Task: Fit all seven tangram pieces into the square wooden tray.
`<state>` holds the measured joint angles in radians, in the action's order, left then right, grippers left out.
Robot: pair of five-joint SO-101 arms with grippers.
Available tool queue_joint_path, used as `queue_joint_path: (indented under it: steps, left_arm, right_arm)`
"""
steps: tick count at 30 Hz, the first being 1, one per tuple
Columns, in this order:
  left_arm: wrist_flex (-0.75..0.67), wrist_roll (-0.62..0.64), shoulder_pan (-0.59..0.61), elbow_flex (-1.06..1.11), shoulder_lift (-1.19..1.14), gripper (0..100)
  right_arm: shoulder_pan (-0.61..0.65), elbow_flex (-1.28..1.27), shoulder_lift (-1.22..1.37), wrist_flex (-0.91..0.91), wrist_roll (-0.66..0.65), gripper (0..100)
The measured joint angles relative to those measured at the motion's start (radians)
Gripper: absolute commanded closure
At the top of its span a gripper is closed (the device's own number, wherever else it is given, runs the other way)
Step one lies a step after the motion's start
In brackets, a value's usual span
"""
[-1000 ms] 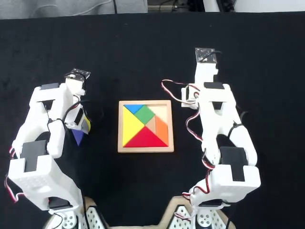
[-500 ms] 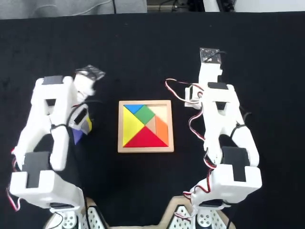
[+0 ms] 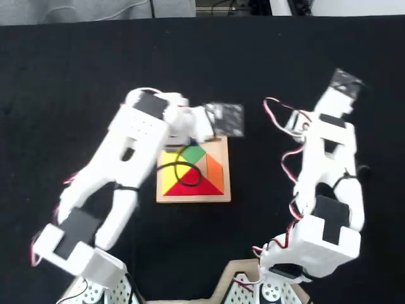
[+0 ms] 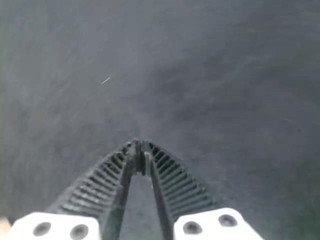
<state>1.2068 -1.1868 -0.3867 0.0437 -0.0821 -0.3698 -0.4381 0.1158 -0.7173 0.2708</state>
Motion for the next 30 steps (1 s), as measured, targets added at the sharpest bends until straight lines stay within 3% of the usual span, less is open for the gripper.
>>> queue_joint_path:
  steps: [8,15,21,30]
  left_arm:
    - [-0.043,-0.057,-0.086,-0.249,-0.356,90]
    - [0.16,-0.074,-0.123,-0.629,-0.608,89]
    - [0.301,-0.074,-0.118,-0.887,-0.746,65]
    - [0.397,-0.038,-0.118,-1.115,-0.842,67]
  right_arm:
    - [-0.054,0.0,0.0,0.048,0.08,98.7]
    - [-0.061,0.0,0.0,0.048,0.083,98.7]
    - [-0.061,0.0,0.0,0.048,0.083,98.7]
    - [-0.061,0.0,0.0,0.048,0.083,98.7]
